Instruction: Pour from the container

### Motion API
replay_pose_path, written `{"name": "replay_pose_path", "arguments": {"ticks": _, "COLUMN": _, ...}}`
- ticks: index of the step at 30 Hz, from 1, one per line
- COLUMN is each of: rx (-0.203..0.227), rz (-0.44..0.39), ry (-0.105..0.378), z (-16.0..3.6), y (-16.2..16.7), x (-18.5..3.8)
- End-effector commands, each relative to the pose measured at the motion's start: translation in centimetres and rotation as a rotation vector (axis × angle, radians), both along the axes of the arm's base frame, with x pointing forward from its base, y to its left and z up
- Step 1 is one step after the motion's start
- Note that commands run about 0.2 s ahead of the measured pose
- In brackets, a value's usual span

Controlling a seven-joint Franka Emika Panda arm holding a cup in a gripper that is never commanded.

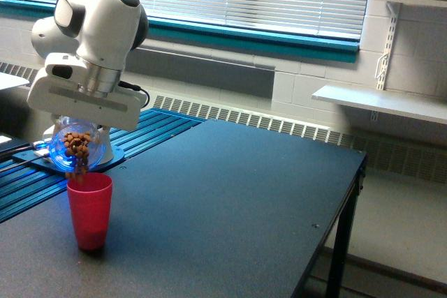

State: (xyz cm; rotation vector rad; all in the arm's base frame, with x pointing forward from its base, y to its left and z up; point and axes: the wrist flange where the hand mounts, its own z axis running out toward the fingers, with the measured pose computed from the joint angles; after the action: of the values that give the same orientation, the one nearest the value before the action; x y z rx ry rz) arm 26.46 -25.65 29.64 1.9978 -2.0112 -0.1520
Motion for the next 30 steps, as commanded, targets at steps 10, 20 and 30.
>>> {"name": "replay_pose_path", "arguments": {"ticks": 10, "rx": 0.009, "rz": 0.054, "ry": 0.076, "z": -0.5, "y": -0.1, "x": 0.4}}
{"name": "replay_pose_path", "arguments": {"ticks": 20, "rx": 0.008, "rz": 0.094, "ry": 0.089, "z": -0.6, "y": 0.3, "x": 1.8}}
{"name": "replay_pose_path", "arguments": {"ticks": 30, "rx": 0.006, "rz": 0.109, "ry": 0.127, "z": -0.7, "y": 0.3, "x": 2.3}}
